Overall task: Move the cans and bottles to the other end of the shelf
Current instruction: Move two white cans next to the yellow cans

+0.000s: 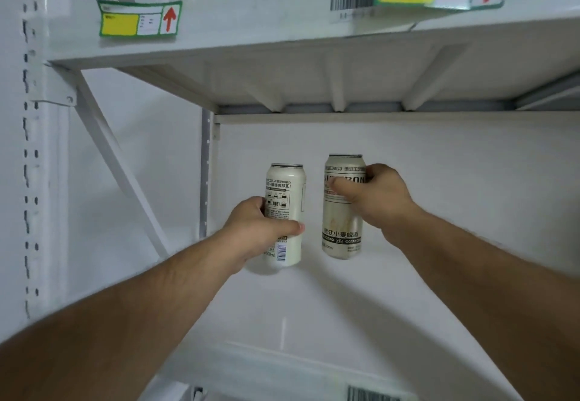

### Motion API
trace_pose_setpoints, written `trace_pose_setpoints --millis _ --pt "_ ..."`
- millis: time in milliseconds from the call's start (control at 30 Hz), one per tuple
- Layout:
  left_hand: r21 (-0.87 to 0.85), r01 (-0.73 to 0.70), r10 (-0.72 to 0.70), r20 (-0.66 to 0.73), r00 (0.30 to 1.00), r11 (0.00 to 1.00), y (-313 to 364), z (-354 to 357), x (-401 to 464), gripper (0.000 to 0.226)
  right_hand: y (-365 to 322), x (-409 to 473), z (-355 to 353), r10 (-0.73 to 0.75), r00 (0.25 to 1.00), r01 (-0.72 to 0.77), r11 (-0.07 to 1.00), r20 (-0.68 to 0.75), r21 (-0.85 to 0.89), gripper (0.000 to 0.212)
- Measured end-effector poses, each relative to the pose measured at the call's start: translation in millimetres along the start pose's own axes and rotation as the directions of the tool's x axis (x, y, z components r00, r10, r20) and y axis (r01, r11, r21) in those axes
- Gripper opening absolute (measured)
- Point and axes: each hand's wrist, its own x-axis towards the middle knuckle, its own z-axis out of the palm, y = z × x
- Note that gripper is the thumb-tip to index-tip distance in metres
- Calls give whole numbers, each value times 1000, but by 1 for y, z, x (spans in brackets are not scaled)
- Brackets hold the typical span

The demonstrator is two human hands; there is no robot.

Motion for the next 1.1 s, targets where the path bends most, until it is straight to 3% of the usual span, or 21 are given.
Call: trace_pose_setpoints --millis 233,400,633,1100 --pt "-43 -43 47 84 995 998 27 32 -39 60 -16 -50 -64 12 993 -13 1000 -117 -6 22" --pt "-93 -81 95 151 984 992 45 55 -68 46 -26 -86 -108 46 976 -59 997 -212 -55 21" --pt "-162 -82 119 238 964 983 72 92 -115 45 -37 -126 -170 82 943 -114 990 -322 -84 24" --pt "-189 -65 113 254 961 980 140 217 -179 47 -30 -153 -305 69 961 -107 986 -268 -127 27"
